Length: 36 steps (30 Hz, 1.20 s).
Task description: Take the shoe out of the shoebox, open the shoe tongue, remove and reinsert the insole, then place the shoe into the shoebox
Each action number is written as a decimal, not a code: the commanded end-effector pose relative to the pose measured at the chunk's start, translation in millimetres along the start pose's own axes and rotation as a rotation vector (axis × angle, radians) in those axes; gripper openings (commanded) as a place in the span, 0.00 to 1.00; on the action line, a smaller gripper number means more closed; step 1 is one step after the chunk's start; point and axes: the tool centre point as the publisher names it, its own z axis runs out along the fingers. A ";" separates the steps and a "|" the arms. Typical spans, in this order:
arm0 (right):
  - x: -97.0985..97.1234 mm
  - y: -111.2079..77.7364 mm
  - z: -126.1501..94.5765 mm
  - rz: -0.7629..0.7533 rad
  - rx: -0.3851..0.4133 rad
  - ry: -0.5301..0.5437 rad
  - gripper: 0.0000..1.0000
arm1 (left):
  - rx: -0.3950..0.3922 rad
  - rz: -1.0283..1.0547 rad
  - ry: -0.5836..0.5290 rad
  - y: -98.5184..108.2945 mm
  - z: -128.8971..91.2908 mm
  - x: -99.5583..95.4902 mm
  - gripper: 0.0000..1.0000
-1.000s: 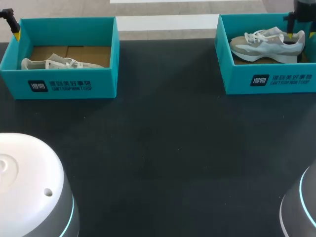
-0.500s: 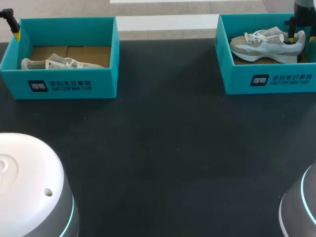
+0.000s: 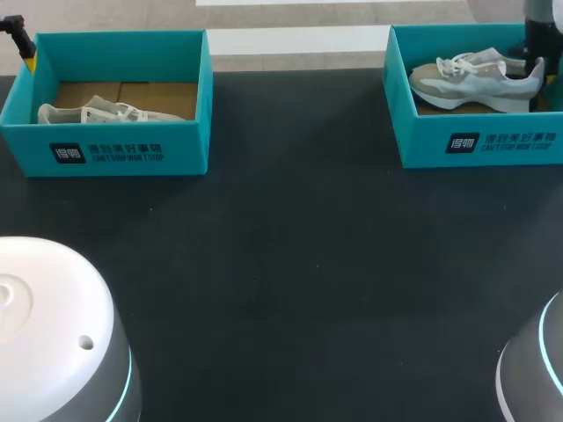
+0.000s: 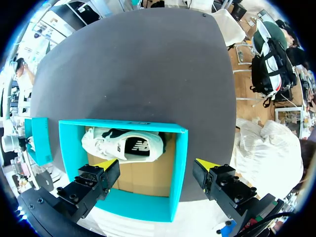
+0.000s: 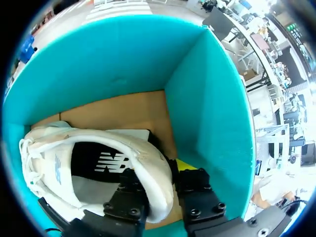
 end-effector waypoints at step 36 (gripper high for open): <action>-15.0 -81.5 -247.2 -0.116 -0.259 -0.024 0.00 | -0.002 0.000 0.003 -1.0 -0.4 -0.2 1.00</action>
